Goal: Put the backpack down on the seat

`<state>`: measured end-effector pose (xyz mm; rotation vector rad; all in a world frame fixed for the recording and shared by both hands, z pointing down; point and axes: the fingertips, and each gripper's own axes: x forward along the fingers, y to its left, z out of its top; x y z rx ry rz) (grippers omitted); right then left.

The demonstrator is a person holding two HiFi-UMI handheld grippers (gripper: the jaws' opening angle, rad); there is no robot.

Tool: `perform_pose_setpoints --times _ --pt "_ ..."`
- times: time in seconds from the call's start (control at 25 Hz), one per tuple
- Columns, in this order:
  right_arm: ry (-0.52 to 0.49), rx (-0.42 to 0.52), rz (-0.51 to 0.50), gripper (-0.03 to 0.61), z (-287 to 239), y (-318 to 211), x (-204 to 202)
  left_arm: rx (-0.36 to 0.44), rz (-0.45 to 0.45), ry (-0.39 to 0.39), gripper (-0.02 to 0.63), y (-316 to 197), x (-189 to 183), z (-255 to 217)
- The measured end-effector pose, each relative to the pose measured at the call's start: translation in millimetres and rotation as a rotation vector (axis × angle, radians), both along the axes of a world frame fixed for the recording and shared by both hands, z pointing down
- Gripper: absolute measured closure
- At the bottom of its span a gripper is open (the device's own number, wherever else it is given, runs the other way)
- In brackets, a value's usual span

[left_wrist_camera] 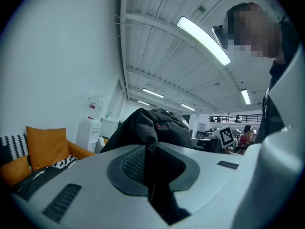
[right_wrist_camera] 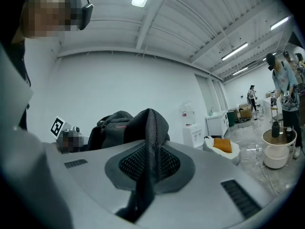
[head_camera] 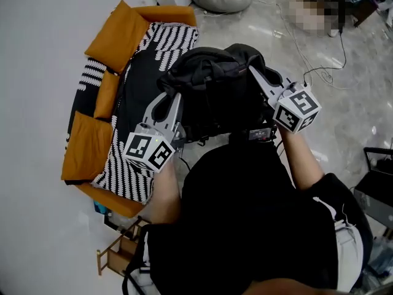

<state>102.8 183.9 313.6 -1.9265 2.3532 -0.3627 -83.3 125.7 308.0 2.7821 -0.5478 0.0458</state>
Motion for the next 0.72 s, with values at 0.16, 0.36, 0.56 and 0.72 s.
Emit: perform_pose_setpoints --times 0.16,0.36,0.56,0.72 --pt "-0.011 -0.006 -0.049 0.532 -2.7 -46.8 32.5 0.004 -0.037 -0.008 0.561 -40.6 30.2 -3.9" --pt "0.002 0.008 -0.106 0.532 -4.8 -100.3 62.6 -0.002 -0.095 0.002 0.561 -85.5 57.5 -3.5" --pt "-0.002 -0.007 -0.163 0.532 0.9 -161.2 107.9 -0.018 -0.145 0.007 0.561 -140.4 102.1 4.0" --pt "-0.003 -0.025 -0.210 0.532 9.1 -197.3 134.7 -0.044 -0.187 0.004 0.561 -172.5 127.4 12.7"
